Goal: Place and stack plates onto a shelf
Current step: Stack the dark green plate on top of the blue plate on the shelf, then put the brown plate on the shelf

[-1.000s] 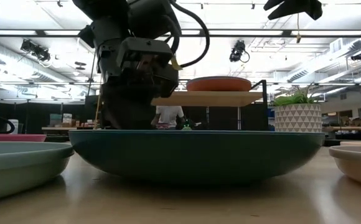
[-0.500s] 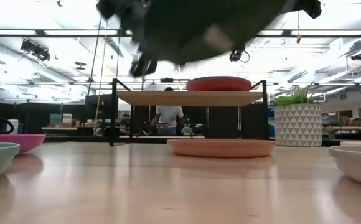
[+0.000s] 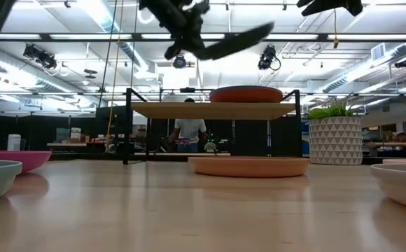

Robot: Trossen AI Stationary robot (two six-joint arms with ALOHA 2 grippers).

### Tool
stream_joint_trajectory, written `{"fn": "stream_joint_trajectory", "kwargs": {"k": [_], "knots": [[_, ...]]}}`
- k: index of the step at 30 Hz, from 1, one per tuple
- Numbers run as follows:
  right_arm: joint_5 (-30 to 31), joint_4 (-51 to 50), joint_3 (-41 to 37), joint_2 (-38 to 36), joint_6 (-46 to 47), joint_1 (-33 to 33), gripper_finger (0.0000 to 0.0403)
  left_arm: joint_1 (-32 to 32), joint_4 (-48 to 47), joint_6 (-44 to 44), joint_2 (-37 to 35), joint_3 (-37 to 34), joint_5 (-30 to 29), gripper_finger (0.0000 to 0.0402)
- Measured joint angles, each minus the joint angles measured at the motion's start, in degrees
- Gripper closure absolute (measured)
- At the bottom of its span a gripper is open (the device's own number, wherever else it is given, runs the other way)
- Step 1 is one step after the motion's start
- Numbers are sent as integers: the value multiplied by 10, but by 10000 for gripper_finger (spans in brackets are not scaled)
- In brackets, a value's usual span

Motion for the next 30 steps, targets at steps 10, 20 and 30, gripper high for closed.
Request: {"fn": "stream_joint_trajectory", "kwargs": {"k": [10,20,30], "knots": [[2,30,0,-2,-38,-7,271,55,-4,4,111,112,13,387],[14,33,0,-3,-58,-35,271,54,11,35,163,146,-10,339],[13,41,0,-9,-80,-48,271,52,37,123,140,152,68,232]]}}
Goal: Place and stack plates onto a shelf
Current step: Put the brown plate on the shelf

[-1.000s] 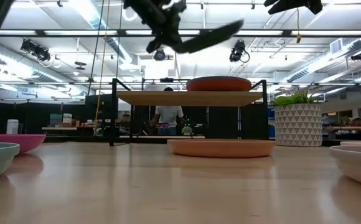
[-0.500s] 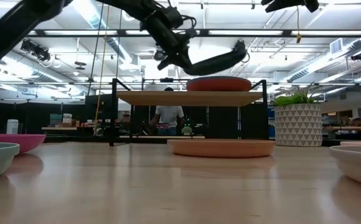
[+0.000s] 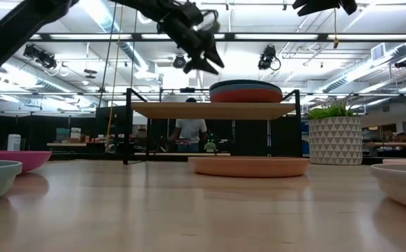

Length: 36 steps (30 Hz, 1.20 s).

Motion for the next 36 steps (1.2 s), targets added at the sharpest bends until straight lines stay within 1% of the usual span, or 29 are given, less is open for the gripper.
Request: {"fn": "stream_joint_trajectory", "kwargs": {"k": [3,5,7,9,13,17,20,22,26,29,32,36], "knots": [[0,0,0,-7,-4,-2,271,-35,-60,124,-34,1,33,235],[0,0,0,-12,-9,-2,271,-70,-124,209,-50,1,46,240],[1,0,0,-16,-15,-2,271,-107,-188,274,-56,1,49,245],[1,0,0,-18,-18,-2,271,-142,-233,308,-58,-1,49,249],[5,0,0,-19,-19,-2,271,-210,-241,319,-60,-30,75,256],[0,-1,0,-19,-17,-2,271,-266,-196,321,-59,-97,71,259],[-4,-1,0,-19,-14,-2,271,-301,-153,328,-59,-161,32,259],[-8,0,0,-19,-13,-2,271,-324,-117,336,-59,-205,18,259],[-19,-1,0,-19,-13,-2,271,-362,-7,337,-59,-295,-23,259],[-20,-1,0,-18,-14,-2,271,-382,74,333,-59,-355,-50,259],[-29,0,0,-18,-14,-2,271,-394,128,326,-59,-398,-59,259],[-35,0,0,-18,-3,-2,271,-403,169,314,-59,-438,-61,259]]}}
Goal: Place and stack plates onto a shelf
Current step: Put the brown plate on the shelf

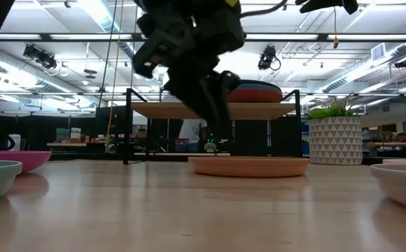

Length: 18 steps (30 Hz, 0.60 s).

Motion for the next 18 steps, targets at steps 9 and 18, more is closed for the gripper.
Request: {"fn": "stream_joint_trajectory", "kwargs": {"k": [9,18], "knots": [[0,8,0,5,1,0,271,0,94,-1,0,-84,-27,259],[-1,27,0,20,0,0,271,0,131,38,0,-134,-61,269]]}}
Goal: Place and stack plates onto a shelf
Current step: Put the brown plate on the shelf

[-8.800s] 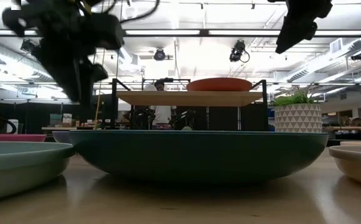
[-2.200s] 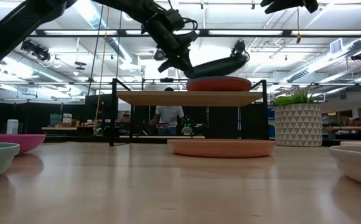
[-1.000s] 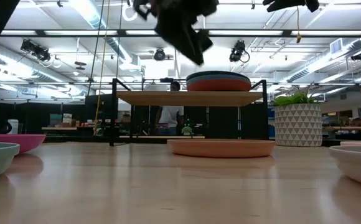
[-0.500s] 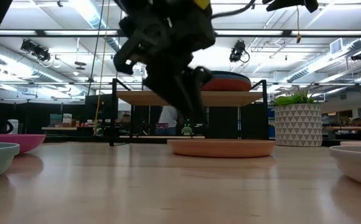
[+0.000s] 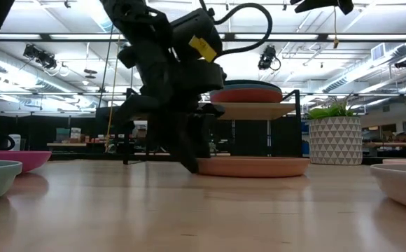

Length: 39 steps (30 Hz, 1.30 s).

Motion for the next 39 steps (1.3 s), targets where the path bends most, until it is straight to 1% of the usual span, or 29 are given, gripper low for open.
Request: {"fn": "stream_joint_trajectory", "kwargs": {"k": [2,5,6,8,11,12,15,18,19,20,23,26,28,31,34,39], "knots": [[0,3,0,2,-2,0,271,1,0,-2,0,-1,-1,297],[0,7,0,2,-3,0,271,1,0,2,0,-1,11,368],[0,8,0,2,-3,0,271,1,0,2,0,0,11,381],[0,8,0,2,-4,0,271,1,-8,5,-1,3,14,385],[0,8,0,2,-4,0,271,1,-74,4,-10,32,16,385],[0,8,0,2,-4,0,271,1,-101,3,-17,48,26,386],[0,8,0,2,-2,0,271,12,-169,-17,-50,101,103,387],[0,8,0,2,-1,0,271,35,-182,-85,-88,148,194,387],[0,8,0,2,-1,0,271,47,-182,-106,-104,159,216,387],[1,8,0,2,0,0,271,60,-181,-126,-119,170,231,387],[6,14,0,2,0,0,271,100,-183,-169,-171,197,234,387],[6,16,0,2,0,0,271,145,-183,-199,-221,218,223,387],[6,18,0,2,0,0,271,172,-191,-209,-247,230,183,387],[6,26,0,2,0,0,271,209,-236,-195,-270,241,103,387],[6,36,0,2,-4,0,271,245,-312,-170,-267,252,37,387],[7,47,0,2,-14,0,271,285,-422,-133,-223,272,-54,387]]}}
